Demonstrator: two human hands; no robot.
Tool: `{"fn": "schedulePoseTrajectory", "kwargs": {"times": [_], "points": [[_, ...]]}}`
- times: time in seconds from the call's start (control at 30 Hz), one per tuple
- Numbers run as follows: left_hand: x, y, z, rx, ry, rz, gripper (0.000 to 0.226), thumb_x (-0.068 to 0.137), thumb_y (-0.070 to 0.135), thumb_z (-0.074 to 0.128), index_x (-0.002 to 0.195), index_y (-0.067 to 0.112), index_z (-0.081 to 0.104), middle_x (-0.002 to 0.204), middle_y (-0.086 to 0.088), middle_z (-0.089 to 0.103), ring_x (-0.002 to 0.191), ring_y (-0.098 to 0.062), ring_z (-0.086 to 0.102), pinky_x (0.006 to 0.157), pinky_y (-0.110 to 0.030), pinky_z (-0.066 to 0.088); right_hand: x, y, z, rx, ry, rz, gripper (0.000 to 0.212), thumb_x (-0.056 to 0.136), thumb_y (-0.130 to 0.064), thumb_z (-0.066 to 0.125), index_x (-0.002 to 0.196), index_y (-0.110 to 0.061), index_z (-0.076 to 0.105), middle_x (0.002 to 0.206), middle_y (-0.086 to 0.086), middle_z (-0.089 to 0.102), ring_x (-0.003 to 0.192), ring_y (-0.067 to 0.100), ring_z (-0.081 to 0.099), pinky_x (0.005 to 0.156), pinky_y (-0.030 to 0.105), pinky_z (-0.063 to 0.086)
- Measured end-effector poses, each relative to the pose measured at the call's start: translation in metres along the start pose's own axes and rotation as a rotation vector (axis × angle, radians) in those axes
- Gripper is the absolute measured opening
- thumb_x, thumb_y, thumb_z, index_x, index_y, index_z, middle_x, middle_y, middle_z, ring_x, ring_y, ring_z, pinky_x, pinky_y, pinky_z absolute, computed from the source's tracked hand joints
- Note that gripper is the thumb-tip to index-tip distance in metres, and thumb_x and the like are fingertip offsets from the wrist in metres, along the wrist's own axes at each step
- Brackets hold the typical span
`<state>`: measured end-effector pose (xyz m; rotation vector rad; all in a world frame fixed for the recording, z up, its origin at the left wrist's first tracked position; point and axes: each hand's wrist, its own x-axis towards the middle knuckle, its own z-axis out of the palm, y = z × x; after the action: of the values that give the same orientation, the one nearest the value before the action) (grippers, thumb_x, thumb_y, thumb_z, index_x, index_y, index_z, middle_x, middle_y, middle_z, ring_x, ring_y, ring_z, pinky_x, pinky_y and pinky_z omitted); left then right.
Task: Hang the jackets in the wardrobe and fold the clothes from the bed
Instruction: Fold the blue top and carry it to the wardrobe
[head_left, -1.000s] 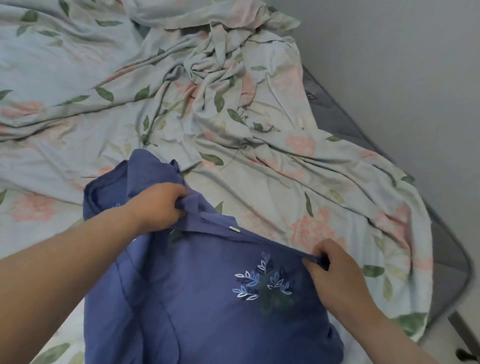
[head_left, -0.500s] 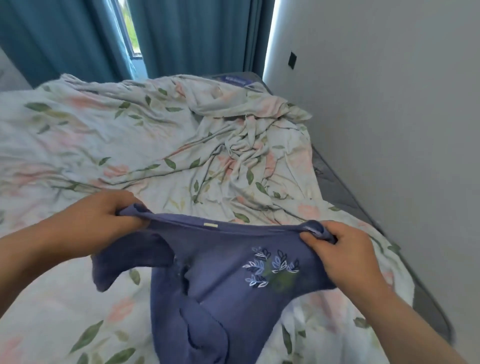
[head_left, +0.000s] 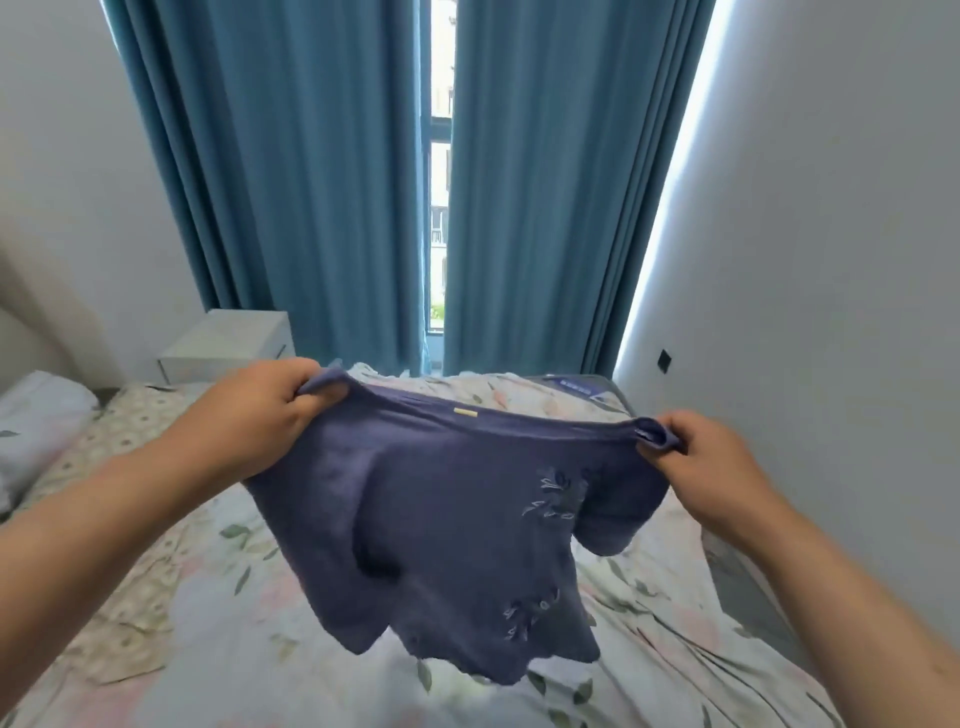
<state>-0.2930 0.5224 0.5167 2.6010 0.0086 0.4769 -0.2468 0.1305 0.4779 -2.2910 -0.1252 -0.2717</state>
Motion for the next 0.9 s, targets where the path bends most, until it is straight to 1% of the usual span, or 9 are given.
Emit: {"fn": "schedulePoseTrajectory", "kwargs": {"times": [0.1, 0.23, 0.4, 0.5, 0.57, 0.63, 0.73, 0.83, 0.9], "points": [[-0.022, -0.004, -0.059, 0.128, 0.077, -0.003, 0.035, 0.093, 0.046, 0.053, 0.069, 0.02, 0.054, 0.067, 0.004, 0.061, 0.068, -0.016, 0.056, 0.064, -0.038, 0.046, -0.006, -0.051, -0.007, 0.087, 0.031, -0.063, 0.015, 0.093, -0.015, 0.062, 0.078, -0.016, 0.062, 0.074, 0.001, 0.064, 0.065, 0.014, 0.052, 0.057, 0.029, 0.039], [-0.058, -0.014, -0.131, 0.162, 0.108, -0.063, 0.021, 0.086, 0.028, 0.061, 0.069, 0.019, 0.055, 0.068, 0.003, 0.059, 0.068, -0.017, 0.054, 0.06, -0.033, 0.039, -0.025, -0.108, -0.018, 0.167, 0.08, -0.155, 0.018, 0.093, -0.014, 0.061, 0.077, -0.021, 0.063, 0.072, -0.007, 0.066, 0.069, 0.014, 0.059, 0.061, 0.03, 0.044], [-0.11, -0.026, -0.209, -0.18, 0.048, -0.078, 0.028, 0.067, 0.039, 0.055, 0.063, 0.012, 0.062, 0.058, -0.003, 0.058, 0.059, -0.016, 0.051, 0.062, -0.033, 0.036, -0.057, -0.174, -0.037, 0.15, -0.041, -0.27, 0.017, 0.089, -0.021, 0.066, 0.075, -0.03, 0.064, 0.067, -0.003, 0.064, 0.062, 0.011, 0.054, 0.062, 0.032, 0.043], [-0.14, -0.046, -0.25, -0.319, -0.035, -0.034, 0.036, 0.065, 0.046, 0.064, 0.074, 0.013, 0.073, 0.067, -0.012, 0.069, 0.06, -0.016, 0.061, 0.061, -0.031, 0.045, -0.081, -0.212, -0.061, 0.173, -0.184, -0.302, 0.013, 0.083, -0.022, 0.072, 0.073, -0.025, 0.066, 0.061, -0.007, 0.062, 0.058, 0.008, 0.053, 0.062, 0.032, 0.042], [-0.155, -0.06, -0.271, -0.416, -0.074, -0.02, 0.039, 0.059, 0.044, 0.067, 0.082, 0.014, 0.077, 0.07, -0.014, 0.071, 0.059, -0.016, 0.066, 0.05, -0.027, 0.049, -0.096, -0.231, -0.075, 0.194, -0.291, -0.298, 0.017, 0.075, -0.029, 0.077, 0.072, -0.018, 0.064, 0.062, -0.002, 0.061, 0.058, 0.01, 0.053, 0.061, 0.033, 0.04], [-0.163, -0.069, -0.283, -0.476, -0.07, -0.024, 0.039, 0.056, 0.037, 0.067, 0.085, 0.014, 0.078, 0.072, -0.015, 0.073, 0.059, -0.016, 0.068, 0.045, -0.02, 0.048, -0.103, -0.244, -0.081, 0.173, -0.387, -0.271, 0.023, 0.067, -0.033, 0.077, 0.068, -0.017, 0.061, 0.063, 0.001, 0.059, 0.059, 0.012, 0.052, 0.06, 0.032, 0.039], [-0.164, -0.075, -0.281, -0.502, -0.07, -0.056, 0.038, 0.055, 0.033, 0.065, 0.086, 0.014, 0.077, 0.079, -0.017, 0.074, 0.069, -0.022, 0.071, 0.057, -0.027, 0.054, -0.099, -0.251, -0.069, 0.081, -0.466, -0.225, 0.022, 0.076, -0.023, 0.08, 0.07, -0.013, 0.061, 0.064, 0.002, 0.061, 0.059, 0.013, 0.055, 0.061, 0.033, 0.043], [-0.162, -0.073, -0.247, -0.549, -0.063, -0.163, 0.014, 0.074, 0.013, 0.061, 0.078, 0.014, 0.075, 0.076, -0.013, 0.072, 0.065, -0.017, 0.066, 0.062, -0.028, 0.049, -0.087, -0.238, -0.04, 0.037, -0.536, -0.124, 0.02, 0.078, -0.024, 0.08, 0.076, -0.01, 0.065, 0.071, 0.004, 0.069, 0.063, 0.015, 0.063, 0.064, 0.033, 0.048], [-0.163, -0.077, -0.209, -0.552, -0.052, -0.291, 0.034, 0.086, -0.008, 0.047, 0.071, 0.012, 0.07, 0.066, -0.009, 0.065, 0.057, -0.013, 0.058, 0.054, -0.022, 0.044, -0.08, -0.219, -0.015, 0.032, -0.609, -0.039, 0.019, 0.079, -0.026, 0.079, 0.074, -0.013, 0.067, 0.075, 0.005, 0.073, 0.067, 0.017, 0.066, 0.066, 0.033, 0.051]]}}
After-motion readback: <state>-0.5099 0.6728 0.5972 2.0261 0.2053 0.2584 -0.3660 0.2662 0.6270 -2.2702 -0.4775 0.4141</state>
